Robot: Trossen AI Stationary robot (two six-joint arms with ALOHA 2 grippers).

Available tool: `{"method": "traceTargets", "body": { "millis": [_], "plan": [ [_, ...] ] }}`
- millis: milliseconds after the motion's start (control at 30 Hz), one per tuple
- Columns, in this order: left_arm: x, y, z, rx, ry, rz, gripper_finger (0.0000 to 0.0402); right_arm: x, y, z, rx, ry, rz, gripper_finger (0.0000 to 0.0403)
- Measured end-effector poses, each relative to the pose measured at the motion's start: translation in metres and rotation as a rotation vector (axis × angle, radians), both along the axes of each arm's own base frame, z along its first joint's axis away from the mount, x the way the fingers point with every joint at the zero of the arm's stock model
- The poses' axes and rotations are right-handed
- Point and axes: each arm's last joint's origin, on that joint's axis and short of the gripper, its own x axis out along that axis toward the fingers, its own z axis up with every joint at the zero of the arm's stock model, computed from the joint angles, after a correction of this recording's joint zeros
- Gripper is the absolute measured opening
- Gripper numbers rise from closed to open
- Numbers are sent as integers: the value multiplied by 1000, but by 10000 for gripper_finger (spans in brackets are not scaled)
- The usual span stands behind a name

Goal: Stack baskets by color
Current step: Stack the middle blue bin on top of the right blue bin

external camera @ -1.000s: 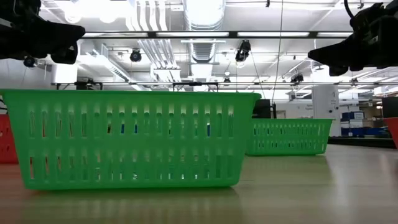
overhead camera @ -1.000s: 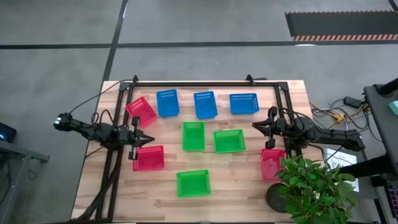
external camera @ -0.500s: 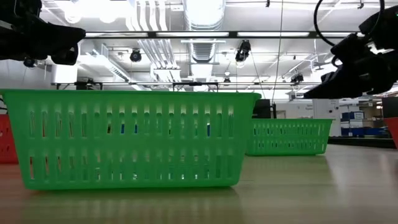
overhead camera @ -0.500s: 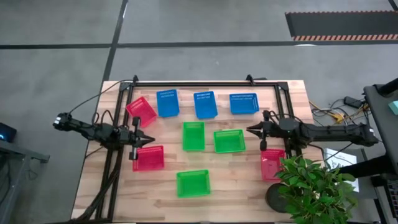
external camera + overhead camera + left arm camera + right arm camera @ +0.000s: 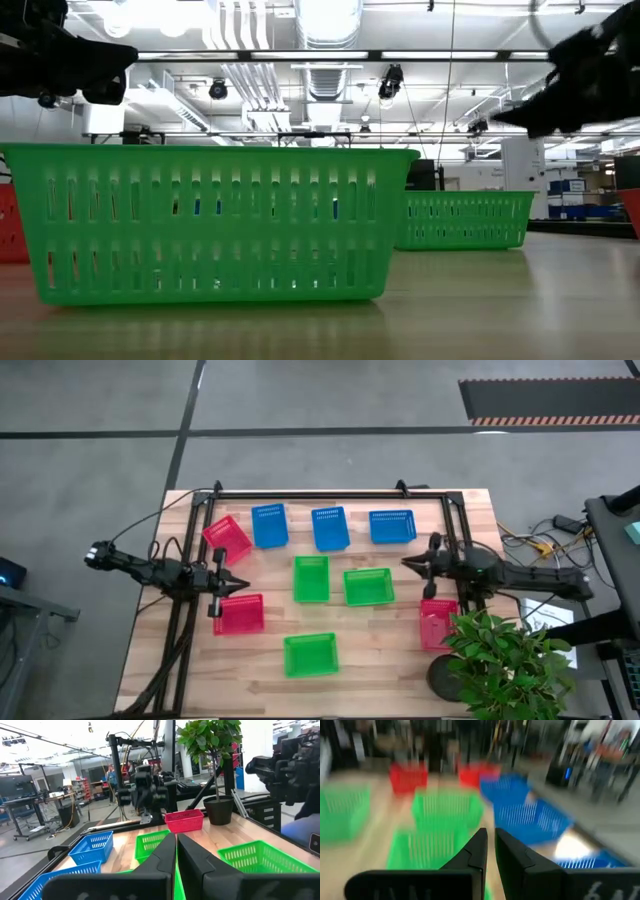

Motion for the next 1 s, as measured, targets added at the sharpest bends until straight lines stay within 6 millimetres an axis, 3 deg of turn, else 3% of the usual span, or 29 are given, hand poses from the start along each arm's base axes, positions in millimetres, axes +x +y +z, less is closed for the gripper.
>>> {"method": "traceTargets", "body": {
  "millis": [167, 767, 1000],
  "plan": [
    [0, 0, 0, 1, 3, 0, 0, -6, 0, 8, -9, -97, -3, 28],
    [0, 0, 0, 48, -4, 5, 0, -4, 0, 6, -7, -70, -3, 28],
    [-2, 1, 21, -70, -204, 1, 0, -4, 0, 6, -60, -61, -2, 28]
  ]
}}
